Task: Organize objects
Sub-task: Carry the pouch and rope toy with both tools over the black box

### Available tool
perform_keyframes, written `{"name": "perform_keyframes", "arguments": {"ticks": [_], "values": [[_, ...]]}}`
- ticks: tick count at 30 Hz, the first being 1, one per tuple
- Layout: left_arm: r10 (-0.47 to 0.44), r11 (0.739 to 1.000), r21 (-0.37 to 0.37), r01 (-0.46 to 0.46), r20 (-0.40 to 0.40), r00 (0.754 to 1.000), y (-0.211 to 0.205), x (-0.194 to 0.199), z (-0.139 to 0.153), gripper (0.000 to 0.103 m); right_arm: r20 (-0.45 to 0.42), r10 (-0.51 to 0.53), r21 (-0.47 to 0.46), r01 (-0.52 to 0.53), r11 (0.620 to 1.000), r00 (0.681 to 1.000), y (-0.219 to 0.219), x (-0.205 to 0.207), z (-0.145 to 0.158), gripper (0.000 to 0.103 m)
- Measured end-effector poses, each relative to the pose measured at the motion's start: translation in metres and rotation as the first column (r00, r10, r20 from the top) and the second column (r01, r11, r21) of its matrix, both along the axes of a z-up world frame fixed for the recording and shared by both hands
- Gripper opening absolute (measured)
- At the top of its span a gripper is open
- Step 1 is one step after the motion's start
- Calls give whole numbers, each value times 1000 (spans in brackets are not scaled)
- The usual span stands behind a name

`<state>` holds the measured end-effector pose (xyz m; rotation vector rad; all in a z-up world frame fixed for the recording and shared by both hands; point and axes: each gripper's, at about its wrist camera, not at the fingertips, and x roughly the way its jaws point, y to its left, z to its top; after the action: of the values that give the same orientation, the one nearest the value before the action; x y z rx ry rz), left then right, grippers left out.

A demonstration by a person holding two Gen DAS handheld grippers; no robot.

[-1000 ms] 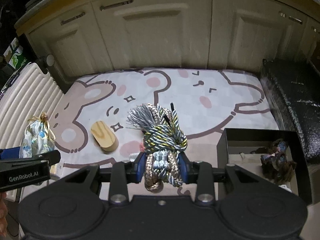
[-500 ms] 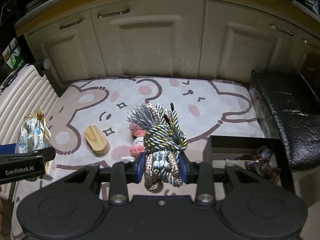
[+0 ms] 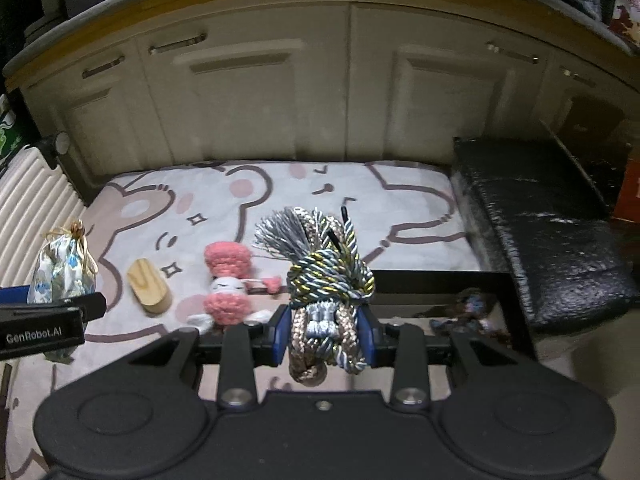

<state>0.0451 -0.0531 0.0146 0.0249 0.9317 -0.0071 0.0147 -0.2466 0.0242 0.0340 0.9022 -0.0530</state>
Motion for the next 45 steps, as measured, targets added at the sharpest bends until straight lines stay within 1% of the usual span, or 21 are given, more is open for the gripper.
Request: {"name": "perform_keyframes", "arguments": {"ticks": [9, 22, 30, 35, 45], "values": [[-89, 996, -16, 89, 12, 996, -48, 2, 1, 85, -1, -94, 18, 94, 995, 996, -51, -7, -5, 36], [-195, 979, -59, 198, 39, 980, -103, -1, 6, 85, 0, -171, 59, 171, 983, 985, -102, -15, -16, 36], [-241, 965, -93, 245, 47, 969, -126, -2, 5, 85, -45, -172, 74, 175, 982, 984, -116, -11, -34, 36], [-249, 955, -149, 256, 60, 967, -135, 2, 3, 85, -84, -167, 100, 175, 980, 982, -122, -9, -46, 36], [-297, 935, -181, 306, 77, 952, -165, 14, -9, 85, -182, -106, 141, 133, 981, 978, -116, -1, -73, 36]]}}
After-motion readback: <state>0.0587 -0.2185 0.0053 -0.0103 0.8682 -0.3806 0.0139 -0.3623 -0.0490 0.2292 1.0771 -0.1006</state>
